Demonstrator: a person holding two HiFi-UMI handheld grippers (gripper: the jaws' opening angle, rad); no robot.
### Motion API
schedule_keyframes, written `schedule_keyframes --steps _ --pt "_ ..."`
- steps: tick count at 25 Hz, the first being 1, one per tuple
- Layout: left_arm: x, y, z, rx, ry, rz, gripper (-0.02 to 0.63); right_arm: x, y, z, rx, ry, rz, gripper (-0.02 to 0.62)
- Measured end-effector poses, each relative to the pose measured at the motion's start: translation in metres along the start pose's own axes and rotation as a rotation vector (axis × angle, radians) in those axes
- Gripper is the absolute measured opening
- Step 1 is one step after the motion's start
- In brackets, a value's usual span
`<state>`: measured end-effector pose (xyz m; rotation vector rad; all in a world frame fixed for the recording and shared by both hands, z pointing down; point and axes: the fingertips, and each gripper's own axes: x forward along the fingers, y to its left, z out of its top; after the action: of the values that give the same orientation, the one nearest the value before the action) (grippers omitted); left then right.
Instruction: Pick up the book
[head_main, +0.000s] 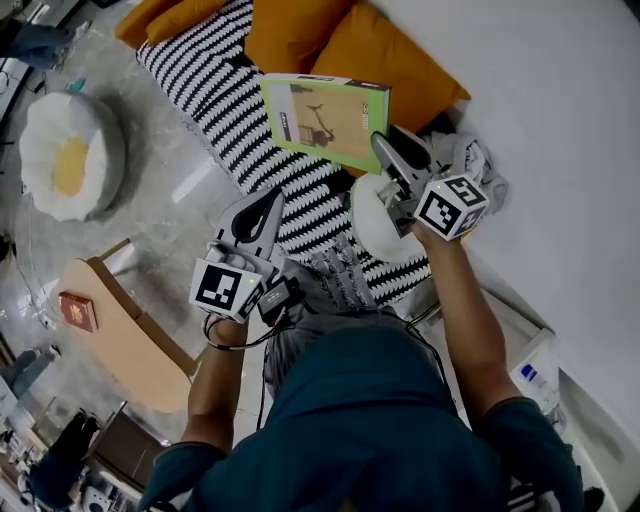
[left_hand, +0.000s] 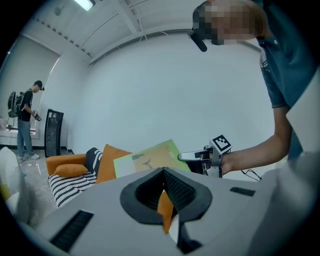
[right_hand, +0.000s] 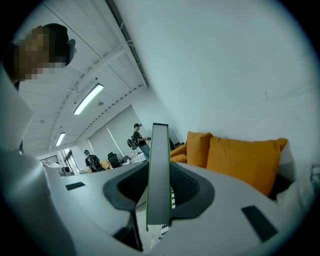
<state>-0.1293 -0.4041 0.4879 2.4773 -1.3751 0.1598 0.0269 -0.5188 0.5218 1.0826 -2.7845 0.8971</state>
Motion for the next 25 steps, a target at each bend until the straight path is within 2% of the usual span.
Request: schedule_keyframes --steps 10,15,25 --pt "-0.02 -0.016 0.033 0.06 -0.026 0.016 0.003 -0.066 0.059 0.08 -0.108 -0.179 0.03 0.143" --pt "-0.026 -0.035 0.037 0.084 -0.036 0.009 0.003 -0.096 0.081 0.08 -0.152 -0.197 0.063 0.141" --pt "-0.031 -0.053 0.056 0.108 -0.046 0.002 0.003 -0.131 0.112 0.104 -0.27 -0.238 0.072 0.141"
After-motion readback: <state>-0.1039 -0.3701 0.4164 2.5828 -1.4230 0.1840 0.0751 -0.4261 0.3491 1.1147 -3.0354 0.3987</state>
